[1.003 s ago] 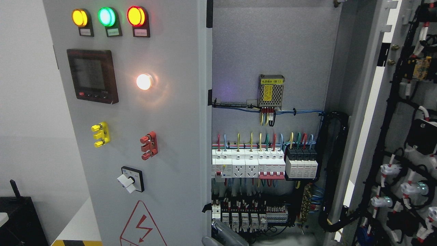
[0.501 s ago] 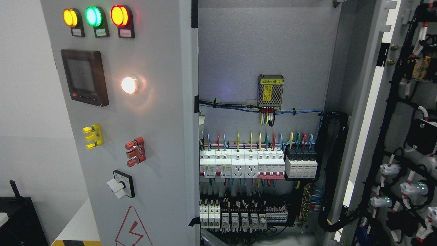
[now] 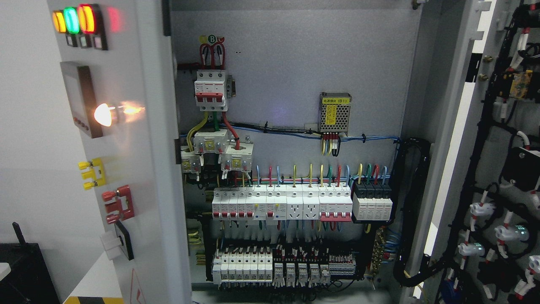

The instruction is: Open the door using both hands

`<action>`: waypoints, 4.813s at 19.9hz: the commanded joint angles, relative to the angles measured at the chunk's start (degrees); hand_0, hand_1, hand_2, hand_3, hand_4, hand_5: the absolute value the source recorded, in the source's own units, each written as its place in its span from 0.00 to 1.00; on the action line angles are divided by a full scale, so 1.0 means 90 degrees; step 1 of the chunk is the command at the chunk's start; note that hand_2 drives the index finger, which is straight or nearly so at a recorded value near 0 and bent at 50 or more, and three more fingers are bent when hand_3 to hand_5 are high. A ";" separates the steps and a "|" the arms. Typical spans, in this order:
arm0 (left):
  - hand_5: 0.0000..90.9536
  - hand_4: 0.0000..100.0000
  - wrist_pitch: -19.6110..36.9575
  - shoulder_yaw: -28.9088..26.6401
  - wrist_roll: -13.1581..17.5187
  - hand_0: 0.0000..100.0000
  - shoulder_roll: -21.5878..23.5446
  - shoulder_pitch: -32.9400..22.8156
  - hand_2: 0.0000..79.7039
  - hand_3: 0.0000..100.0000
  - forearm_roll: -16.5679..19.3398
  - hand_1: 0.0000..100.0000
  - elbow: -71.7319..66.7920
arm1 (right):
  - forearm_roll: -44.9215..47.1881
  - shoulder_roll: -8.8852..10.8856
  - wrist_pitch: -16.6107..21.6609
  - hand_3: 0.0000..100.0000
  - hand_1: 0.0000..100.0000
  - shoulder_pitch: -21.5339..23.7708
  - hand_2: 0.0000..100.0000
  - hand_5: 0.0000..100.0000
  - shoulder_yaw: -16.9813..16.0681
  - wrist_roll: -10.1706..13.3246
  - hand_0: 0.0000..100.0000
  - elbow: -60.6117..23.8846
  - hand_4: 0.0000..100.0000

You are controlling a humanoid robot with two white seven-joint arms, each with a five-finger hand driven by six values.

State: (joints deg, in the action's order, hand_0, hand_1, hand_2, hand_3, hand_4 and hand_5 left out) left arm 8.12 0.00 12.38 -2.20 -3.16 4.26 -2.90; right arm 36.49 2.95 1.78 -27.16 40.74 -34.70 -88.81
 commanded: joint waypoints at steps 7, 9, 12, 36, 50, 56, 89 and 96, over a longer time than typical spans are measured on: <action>0.00 0.00 -0.0004 0.0088 0.0001 0.12 0.0000 0.0000 0.00 0.00 0.0005 0.39 0.0000 | -0.0060 -0.0962 -0.0793 0.00 0.39 -0.0273 0.00 0.00 0.0874 0.0183 0.12 -0.0055 0.00; 0.00 0.00 -0.0004 0.0078 0.0001 0.12 0.0000 0.0000 0.00 0.00 -0.0005 0.39 0.0000 | -0.0069 -0.1148 -0.0852 0.00 0.39 -0.0342 0.00 0.00 0.0883 0.0368 0.12 0.0062 0.00; 0.00 0.00 -0.0004 0.0078 0.0001 0.12 0.0000 0.0000 0.00 0.00 -0.0005 0.39 0.0010 | -0.0079 -0.1285 -0.0881 0.00 0.39 -0.0390 0.00 0.00 0.0971 0.0574 0.12 0.0131 0.00; 0.00 0.00 0.0734 0.0713 0.0138 0.12 0.1404 -0.4011 0.00 0.00 -0.0288 0.39 0.9778 | -0.0060 -0.0437 -0.0589 0.00 0.39 0.0515 0.00 0.00 -0.0306 0.1695 0.12 -0.0141 0.00; 0.00 0.00 0.4799 0.0596 0.0079 0.12 0.2841 -0.4376 0.00 0.00 -0.1019 0.39 1.1220 | -0.0070 0.1175 0.2103 0.00 0.39 0.2284 0.00 0.00 -0.2309 0.1805 0.12 -0.1295 0.00; 0.00 0.00 0.5142 0.0625 0.0070 0.12 0.3174 -0.3479 0.00 0.00 -0.1557 0.39 1.1484 | -0.0070 0.1585 0.3765 0.00 0.39 0.2899 0.00 0.00 -0.2973 0.1736 0.12 -0.1314 0.00; 0.00 0.00 0.8287 0.0323 0.0070 0.12 0.1466 -0.1905 0.00 0.00 -0.1772 0.39 1.2636 | -0.0060 0.2767 0.4734 0.00 0.39 0.4882 0.00 0.00 -0.5415 0.1727 0.12 -0.2965 0.00; 0.00 0.00 0.8287 -0.0291 -0.0086 0.12 0.0625 -0.1534 0.00 0.00 -0.1772 0.39 1.2842 | 0.0018 0.2660 0.4734 0.00 0.39 0.5380 0.00 0.00 -0.5747 0.1736 0.12 -0.2897 0.00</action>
State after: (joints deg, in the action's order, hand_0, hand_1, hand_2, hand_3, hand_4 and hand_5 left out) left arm 44.13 3.58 12.61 12.79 -19.87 -11.71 109.06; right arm 36.03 26.71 44.36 18.40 -4.95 -19.25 -114.14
